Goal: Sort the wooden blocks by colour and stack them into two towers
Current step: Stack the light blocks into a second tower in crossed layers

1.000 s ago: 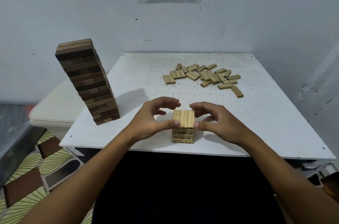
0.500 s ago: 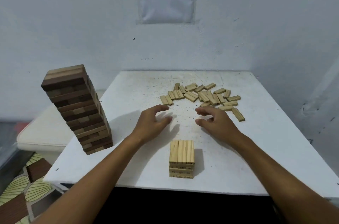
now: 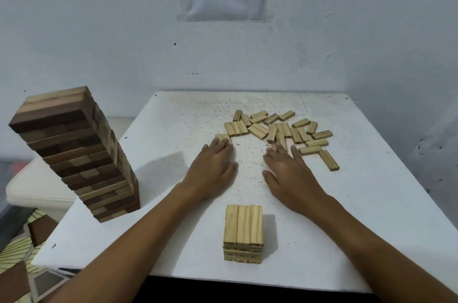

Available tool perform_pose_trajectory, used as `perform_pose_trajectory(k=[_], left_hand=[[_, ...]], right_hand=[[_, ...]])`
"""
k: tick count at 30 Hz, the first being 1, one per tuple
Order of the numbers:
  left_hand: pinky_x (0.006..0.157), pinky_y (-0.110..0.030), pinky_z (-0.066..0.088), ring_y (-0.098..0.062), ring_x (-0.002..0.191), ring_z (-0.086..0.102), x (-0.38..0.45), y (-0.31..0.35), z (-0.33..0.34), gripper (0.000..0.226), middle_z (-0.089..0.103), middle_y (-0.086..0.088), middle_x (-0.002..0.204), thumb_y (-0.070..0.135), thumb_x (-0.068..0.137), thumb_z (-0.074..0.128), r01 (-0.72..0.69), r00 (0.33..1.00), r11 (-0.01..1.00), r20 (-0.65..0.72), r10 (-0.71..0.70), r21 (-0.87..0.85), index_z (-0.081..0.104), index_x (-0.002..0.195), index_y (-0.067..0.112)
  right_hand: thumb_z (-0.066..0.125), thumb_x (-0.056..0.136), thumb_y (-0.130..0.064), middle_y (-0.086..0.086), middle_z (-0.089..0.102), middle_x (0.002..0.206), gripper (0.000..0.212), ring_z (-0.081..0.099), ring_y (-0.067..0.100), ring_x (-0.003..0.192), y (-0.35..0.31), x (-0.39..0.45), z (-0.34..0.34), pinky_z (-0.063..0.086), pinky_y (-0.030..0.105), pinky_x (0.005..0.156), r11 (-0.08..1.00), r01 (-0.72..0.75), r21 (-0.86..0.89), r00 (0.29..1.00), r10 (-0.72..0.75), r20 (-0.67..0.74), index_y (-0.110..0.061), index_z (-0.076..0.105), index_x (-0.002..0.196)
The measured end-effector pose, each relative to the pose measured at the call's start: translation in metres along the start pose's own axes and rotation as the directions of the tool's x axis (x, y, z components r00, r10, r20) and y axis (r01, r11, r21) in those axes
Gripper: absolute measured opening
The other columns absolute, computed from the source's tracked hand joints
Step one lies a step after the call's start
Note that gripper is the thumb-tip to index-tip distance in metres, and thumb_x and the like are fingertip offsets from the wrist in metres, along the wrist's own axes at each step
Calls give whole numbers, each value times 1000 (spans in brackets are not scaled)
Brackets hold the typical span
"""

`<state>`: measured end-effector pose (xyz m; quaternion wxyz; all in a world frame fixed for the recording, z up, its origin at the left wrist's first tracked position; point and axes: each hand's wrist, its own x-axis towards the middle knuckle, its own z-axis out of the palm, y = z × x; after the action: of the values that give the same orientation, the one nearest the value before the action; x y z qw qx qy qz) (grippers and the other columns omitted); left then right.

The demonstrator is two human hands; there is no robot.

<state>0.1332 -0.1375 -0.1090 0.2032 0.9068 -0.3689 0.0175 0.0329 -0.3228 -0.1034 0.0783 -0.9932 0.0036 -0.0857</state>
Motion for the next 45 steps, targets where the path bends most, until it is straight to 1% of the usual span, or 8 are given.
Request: perform_pose_trajectory(k=[3, 9, 15, 24, 29, 37, 41, 45], left_hand=[[96, -37, 42, -24, 105, 50, -15, 6, 3, 26, 64, -13, 109, 16, 93, 48, -154, 969, 988, -196, 152, 9, 65, 105, 0], [87, -24, 46, -17, 103, 57, -35, 13, -4, 22, 73, -4, 105, 19, 92, 59, -259, 936, 963, -264, 231, -73, 76, 100, 9], [92, -42, 45, -11, 114, 52, -37, 12, -7, 28, 67, 3, 117, 34, 77, 64, -68, 967, 972, -254, 9, -223, 76, 99, 20], [94, -42, 43, -9, 103, 51, -20, 25, 2, 59, 59, 10, 103, 64, 59, 61, 124, 964, 956, -197, -179, -265, 76, 89, 15], [106, -46, 39, -15, 126, 48, -16, 20, 0, 56, 58, 6, 130, 31, 63, 66, 89, 979, 932, -143, -148, -351, 68, 117, 17], [119, -54, 14, -7, 134, 45, -3, 12, -18, 84, 40, 5, 152, 30, 73, 58, -5, 996, 921, 82, 40, -390, 29, 151, 23], [116, -31, 27, -2, 141, 27, -10, 20, -13, 71, 24, 4, 160, 32, 93, 48, 71, 996, 751, 8, -87, -657, 12, 154, 33], [107, -22, 29, -2, 143, 19, -17, 40, -9, 67, 19, 13, 159, 54, 92, 43, 124, 955, 315, 27, -295, -941, 15, 152, 42]], right_hand=[[31, 95, -27, 10, 47, 147, 52, 24, 24, 147, -6, -5, 3, 0, 35, 119, 992, 89, 85, 994, -84, -65, -5, 52, 137], [47, 99, -10, 2, 49, 146, 37, 34, 11, 141, -14, -1, 2, 22, 20, 113, 910, 192, 366, 980, -194, -30, -14, 58, 134], [53, 93, 0, 3, 54, 140, 40, 43, 18, 134, -15, 14, -3, 41, 39, 108, 863, 128, 489, 992, -102, -79, -14, 62, 130], [64, 91, -14, -1, 69, 109, 22, 54, 11, 106, -10, 27, -7, 48, 32, 91, 905, 58, 421, 998, -48, -35, -13, 73, 111], [64, 91, -20, -3, 66, 97, 17, 53, 11, 98, -11, 22, -6, 46, 28, 78, 946, 70, 317, 995, -44, -90, -17, 74, 104], [58, 92, -14, -1, 58, 96, 21, 56, 13, 86, -25, 10, -7, 50, 30, 75, 915, 9, 404, 998, 15, -57, -15, 73, 107], [49, 101, -23, -3, 57, 125, 32, 53, 9, 111, -34, 12, -10, 44, 25, 95, 606, -125, 786, 970, 240, -31, -16, 58, 131], [34, 86, -62, -2, 31, 157, 74, 27, 12, 144, -43, 18, -7, 20, 36, 120, 64, -172, 983, 935, 325, 142, -26, 30, 150]])
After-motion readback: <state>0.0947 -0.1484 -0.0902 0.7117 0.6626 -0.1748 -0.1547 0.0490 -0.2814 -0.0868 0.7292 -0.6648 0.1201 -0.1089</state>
